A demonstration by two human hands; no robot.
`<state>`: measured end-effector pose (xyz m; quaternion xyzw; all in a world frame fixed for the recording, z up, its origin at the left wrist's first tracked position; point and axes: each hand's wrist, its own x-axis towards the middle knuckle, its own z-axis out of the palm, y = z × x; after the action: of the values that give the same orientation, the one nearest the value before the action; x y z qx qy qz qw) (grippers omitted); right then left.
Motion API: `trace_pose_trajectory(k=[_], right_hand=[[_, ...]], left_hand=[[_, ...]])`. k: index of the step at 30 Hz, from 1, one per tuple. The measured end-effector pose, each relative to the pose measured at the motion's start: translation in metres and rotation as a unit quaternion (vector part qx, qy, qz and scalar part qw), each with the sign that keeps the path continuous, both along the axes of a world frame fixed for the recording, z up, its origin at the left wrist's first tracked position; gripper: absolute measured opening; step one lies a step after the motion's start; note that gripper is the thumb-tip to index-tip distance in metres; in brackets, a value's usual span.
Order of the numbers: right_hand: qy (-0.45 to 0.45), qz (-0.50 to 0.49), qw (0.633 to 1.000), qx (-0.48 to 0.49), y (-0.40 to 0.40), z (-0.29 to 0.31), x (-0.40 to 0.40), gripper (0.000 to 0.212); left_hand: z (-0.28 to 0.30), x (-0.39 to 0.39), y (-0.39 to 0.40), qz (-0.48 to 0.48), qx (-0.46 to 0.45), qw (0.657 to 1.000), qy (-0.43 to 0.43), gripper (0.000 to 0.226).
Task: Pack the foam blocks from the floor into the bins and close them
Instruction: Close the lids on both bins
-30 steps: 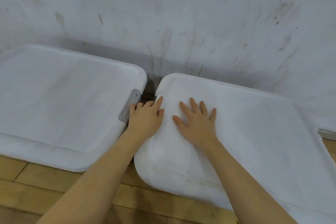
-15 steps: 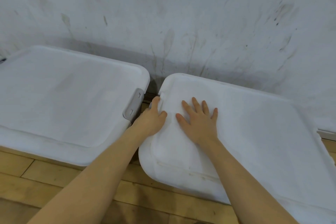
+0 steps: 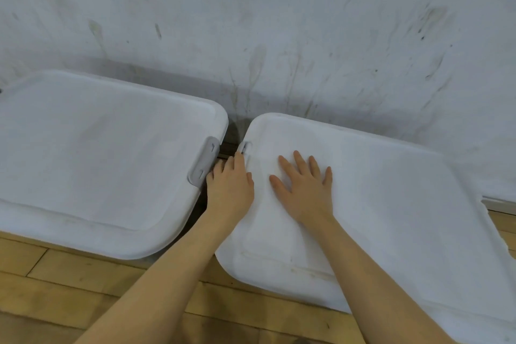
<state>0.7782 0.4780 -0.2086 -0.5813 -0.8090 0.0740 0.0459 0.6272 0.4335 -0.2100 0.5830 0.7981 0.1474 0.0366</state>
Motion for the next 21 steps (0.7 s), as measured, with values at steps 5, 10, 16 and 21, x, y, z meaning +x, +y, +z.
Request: trace_pose_trajectory(k=[5,10,16,21], right_hand=[[-0.008,-0.001,1.000,0.010,-0.002,0.000,-0.003,0.058],[-0.004,-0.008,1.000,0.024,-0.001,-0.001,-0.004,0.057],[0.033,-0.003,0.999,0.015,-0.004,0.009,-0.001,0.050],[0.107,-0.013,0.992,0.064,-0.024,0.044,0.047,0.042]], left_hand=[[0.002,-0.003,-0.004,-0.037,0.008,0.999,-0.036,0.055],[0.000,-0.001,-0.002,-0.046,0.025,0.998,0.020,0.048],[0.011,-0.002,-0.006,-0.054,0.008,0.998,-0.022,0.039],[0.033,0.020,-0.018,-0.069,0.063,0.995,0.022,0.046]])
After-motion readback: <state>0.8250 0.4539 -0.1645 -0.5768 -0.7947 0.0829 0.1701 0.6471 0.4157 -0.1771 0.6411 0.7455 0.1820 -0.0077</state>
